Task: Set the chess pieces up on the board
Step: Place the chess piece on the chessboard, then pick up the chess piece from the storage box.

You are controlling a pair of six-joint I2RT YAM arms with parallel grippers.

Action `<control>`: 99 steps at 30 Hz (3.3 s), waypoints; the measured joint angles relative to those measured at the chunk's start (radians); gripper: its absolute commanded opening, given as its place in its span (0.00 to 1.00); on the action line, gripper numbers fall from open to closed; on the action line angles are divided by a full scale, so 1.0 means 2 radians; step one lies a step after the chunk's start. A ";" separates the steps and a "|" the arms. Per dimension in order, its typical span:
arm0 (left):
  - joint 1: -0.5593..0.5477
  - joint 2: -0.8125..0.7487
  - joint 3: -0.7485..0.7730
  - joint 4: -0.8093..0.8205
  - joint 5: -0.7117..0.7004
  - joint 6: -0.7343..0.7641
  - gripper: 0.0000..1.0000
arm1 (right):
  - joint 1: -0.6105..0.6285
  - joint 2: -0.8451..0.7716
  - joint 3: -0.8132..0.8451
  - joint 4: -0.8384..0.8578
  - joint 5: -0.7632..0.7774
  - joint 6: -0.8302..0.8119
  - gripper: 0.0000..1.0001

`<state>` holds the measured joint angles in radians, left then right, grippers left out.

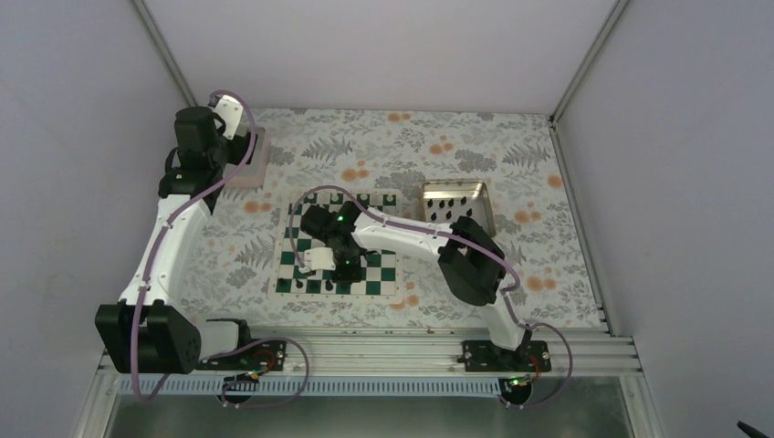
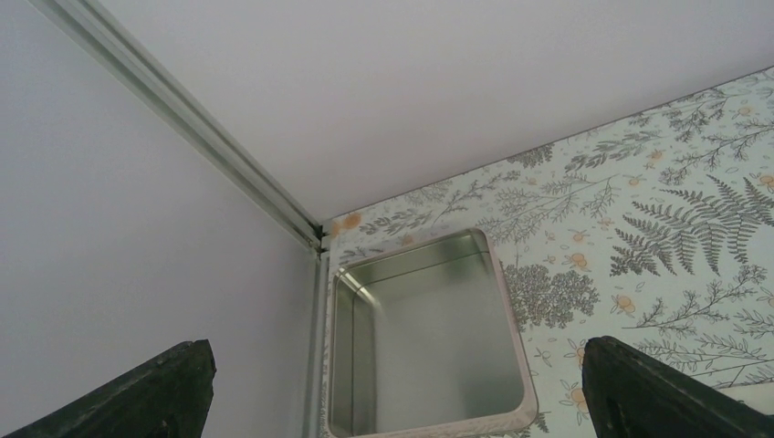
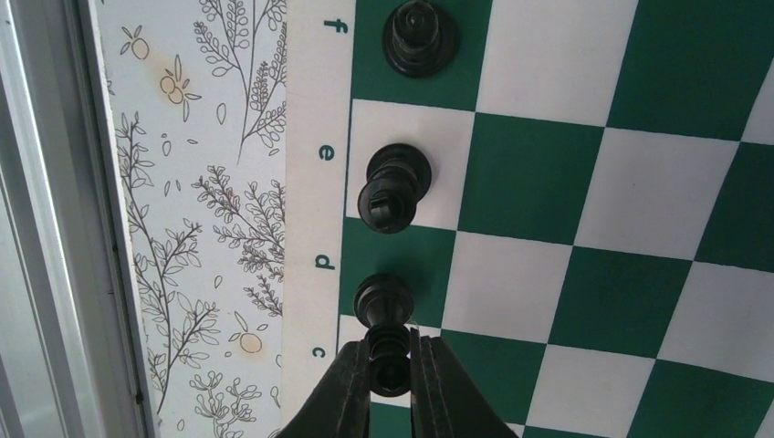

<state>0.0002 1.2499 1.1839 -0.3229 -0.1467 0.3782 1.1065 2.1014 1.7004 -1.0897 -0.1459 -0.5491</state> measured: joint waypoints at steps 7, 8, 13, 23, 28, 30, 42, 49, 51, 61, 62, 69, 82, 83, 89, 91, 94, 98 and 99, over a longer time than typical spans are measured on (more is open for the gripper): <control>0.002 0.000 -0.003 0.001 0.000 0.002 1.00 | 0.000 0.001 0.002 0.006 0.002 0.001 0.06; 0.002 0.000 -0.004 0.001 0.000 0.002 1.00 | 0.000 0.001 0.004 0.007 0.002 0.001 0.08; 0.003 0.000 -0.005 0.001 0.000 0.003 1.00 | 0.000 0.005 0.008 0.008 0.002 0.001 0.08; 0.006 0.000 -0.006 0.004 0.000 0.003 1.00 | 0.000 0.007 0.008 0.006 0.002 0.001 0.04; 0.007 0.000 -0.006 0.004 0.000 0.003 1.00 | 0.000 0.007 0.008 0.005 0.001 0.001 0.06; 0.008 0.000 -0.006 0.005 0.000 0.003 1.00 | 0.000 0.007 0.008 0.005 0.001 0.001 0.07; 0.011 0.000 -0.006 0.006 0.001 0.003 1.00 | 0.000 0.007 0.008 0.000 0.001 0.002 0.32; 0.011 0.000 -0.006 0.006 0.004 0.003 1.00 | 0.000 0.006 0.008 -0.006 0.000 0.002 0.34; 0.011 0.000 -0.006 0.007 0.004 0.003 1.00 | -0.001 0.003 0.010 -0.009 -0.001 0.002 0.37; 0.015 0.000 0.000 0.006 0.004 0.003 1.00 | -0.093 -0.168 0.023 -0.024 -0.042 -0.004 0.43; 0.015 0.000 0.002 0.006 0.004 0.003 1.00 | -0.118 -0.190 0.016 -0.019 -0.039 -0.003 0.42; 0.016 0.004 0.008 0.007 0.005 0.001 1.00 | -0.301 -0.214 -0.049 0.000 0.002 0.001 0.35; 0.016 0.019 0.009 0.008 0.004 -0.002 1.00 | -0.394 -0.112 -0.074 0.053 0.088 0.012 0.24; 0.016 0.019 0.009 0.008 0.004 -0.002 1.00 | -0.394 -0.101 -0.073 0.054 0.091 0.012 0.23; 0.016 0.019 0.009 0.008 0.002 0.002 1.00 | -0.394 -0.084 -0.074 0.053 0.099 0.013 0.23; 0.016 0.020 0.009 0.007 0.002 0.001 1.00 | -0.396 -0.085 -0.075 0.054 0.103 0.014 0.23; 0.016 0.023 0.011 0.003 0.002 0.001 1.00 | -0.400 -0.086 -0.078 0.051 0.105 0.015 0.23; 0.016 0.031 0.017 -0.003 0.002 0.001 1.00 | -0.405 -0.099 -0.097 0.047 0.105 0.015 0.24; 0.016 0.032 0.017 -0.004 0.002 0.001 1.00 | -0.407 -0.104 -0.105 0.046 0.105 0.016 0.24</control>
<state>0.0319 1.3140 1.2175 -0.3305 -0.1429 0.3794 0.2920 1.8935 1.4914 -0.9974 0.0647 -0.5179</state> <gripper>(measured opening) 1.000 0.234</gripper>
